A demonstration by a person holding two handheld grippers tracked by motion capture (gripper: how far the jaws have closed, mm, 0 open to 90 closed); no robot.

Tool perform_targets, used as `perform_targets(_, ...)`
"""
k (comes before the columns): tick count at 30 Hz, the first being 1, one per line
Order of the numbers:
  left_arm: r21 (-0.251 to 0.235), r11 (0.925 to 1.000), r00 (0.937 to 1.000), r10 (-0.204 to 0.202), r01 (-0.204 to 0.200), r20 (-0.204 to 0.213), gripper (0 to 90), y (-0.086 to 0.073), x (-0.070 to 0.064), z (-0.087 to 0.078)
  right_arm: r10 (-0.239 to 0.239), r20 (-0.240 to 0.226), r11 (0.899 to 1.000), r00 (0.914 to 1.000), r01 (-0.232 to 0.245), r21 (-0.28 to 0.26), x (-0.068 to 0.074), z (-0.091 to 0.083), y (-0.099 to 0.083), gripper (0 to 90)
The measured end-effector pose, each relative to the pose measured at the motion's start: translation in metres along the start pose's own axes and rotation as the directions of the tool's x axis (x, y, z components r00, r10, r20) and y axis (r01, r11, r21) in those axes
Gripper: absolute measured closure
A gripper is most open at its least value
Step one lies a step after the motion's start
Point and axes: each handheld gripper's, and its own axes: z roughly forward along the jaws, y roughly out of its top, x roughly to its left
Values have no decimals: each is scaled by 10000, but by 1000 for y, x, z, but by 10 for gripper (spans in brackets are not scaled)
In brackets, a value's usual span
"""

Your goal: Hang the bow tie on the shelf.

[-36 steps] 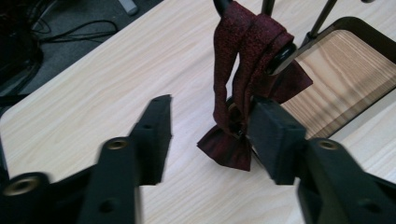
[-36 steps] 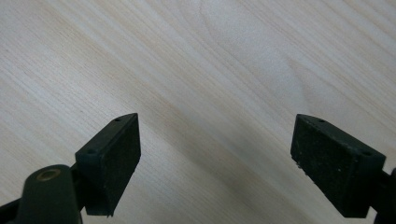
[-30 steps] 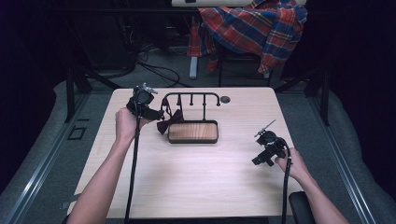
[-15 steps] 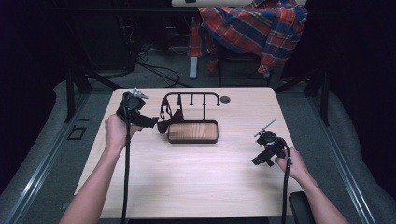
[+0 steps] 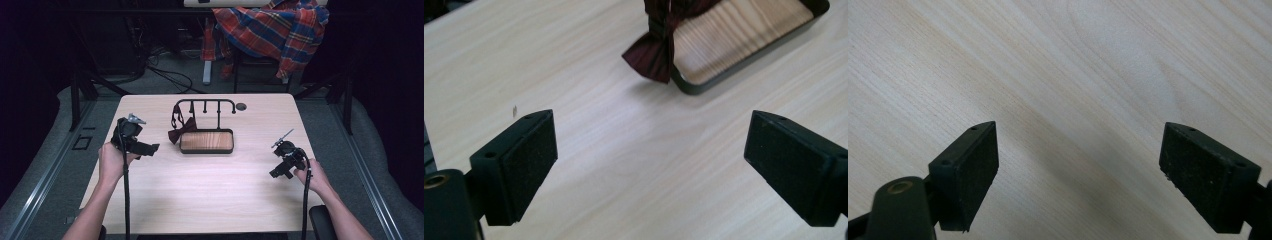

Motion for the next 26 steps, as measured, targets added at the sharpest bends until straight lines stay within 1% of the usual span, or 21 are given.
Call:
perform_targets(1, 98, 9999, 10000, -26, 26, -82, 65, -4, -1, 0, 0, 0, 10000, 10000, 0, 0, 0, 0, 0, 158)
perform_targets(3, 280, 9996, 10000, -40, 41, -18, 51, -12, -2, 0, -13, -5, 10000, 10000, 13, -8, 1, 0, 0, 159)
perform_targets(4, 397, 9992, 10000, -45, 46, -15, 45, -16, -2, 0, -107, 70, 9999, 9999, 106, 73, 0, 0, 0, 158)
perform_targets(5, 534, 9984, 9998, -182, 180, 21, 37, -24, -4, 1, -118, 88, 9999, 9999, 117, 93, 0, 0, 0, 158)
perform_targets(6, 534, 9984, 9998, -182, 180, 21, 29, -24, -4, 1, -118, 88, 9999, 9999, 117, 93, 0, 0, 0, 158)
perform_targets(8, 752, 9967, 9994, -315, 306, 105, 16, -32, -4, 2, -121, 80, 9999, 9999, 121, 92, 1, 0, 0, 159)
perform_targets(9, 899, 9950, 9984, -461, 429, 329, 3, -41, -3, 2, -249, 110, 9995, 9996, 247, 188, 1, 0, 0, 158)
perform_targets(10, 899, 9950, 9984, -461, 429, 329, 3, -41, -3, 2, -249, 110, 9995, 9996, 247, 188, 1, 0, 0, 158)
perform_targets(11, 878, 9942, 9968, -659, 618, 448, 3, -48, -1, 3, -108, 143, 9999, 9998, 108, 33, 2, 1, 0, 158)
perform_targets(12, 878, 9942, 9968, -659, 618, 448, 3, -48, -1, 3, -108, 143, 9999, 9998, 108, 33, 2, 1, 0, 158)
perform_targets(13, 922, 9930, 9958, -780, 733, 488, 3, -54, 0, 3, -192, 105, 9997, 9998, 191, 116, 2, 2, 0, 158)
perform_targets(15, 884, 9929, 9950, -847, 798, 529, 3, -56, 1, 2, -482, 158, 9983, 9987, 476, 333, 1, 1, 1, 159)
perform_targets(16, 816, 9925, 9937, -962, 914, 571, 3, -59, 2, 2, -482, 158, 9983, 9987, 476, 333, 1, 1, 1, 159)
perform_targets(17, 770, 9925, 9932, -998, 950, 605, 3, -61, 3, 2, -122, 129, 9999, 9998, 123, -88, 3, 4, -1, 158)
perform_targets(18, 770, 9926, 9931, -990, 940, 632, 3, -62, 3, 3, -332, 165, 9993, 9993, 329, 167, 3, 2, 0, 158)
perform_targets(19, 750, 9930, 9934, -963, 915, 625, 3, -63, 3, 4, -376, 192, 9991, 9991, 372, 201, 3, 2, 0, 158)
perform_targets(20, 717, 9930, 9923, -988, 934, 750, 3, -66, 3, 7, -391, 216, 9990, 9990, 387, 222, 3, 3, 0, 159)
perform_targets(22, 731, 9931, 9922, -971, 914, 781, 3, -66, 3, 8, -415, 249, 9990, 9988, 410, 192, 2, 3, 0, 159)
perform_targets(23, 740, 9929, 9915, -992, 931, 842, 3, -67, 3, 10, -278, 276, 9996, 9992, 279, -30, 4, 5, -1, 158)
perform_targets(25, 716, 9931, 9914, -986, 926, 860, 3, -67, 3, 10, -554, 353, 9980, 9978, 542, 327, 3, 3, 1, 157)
perform_targets(26, 710, 9931, 9912, -991, 930, 881, 3, -66, 3, 11, -554, 353, 9980, 9978, 542, 327, 3, 3, 1, 157)
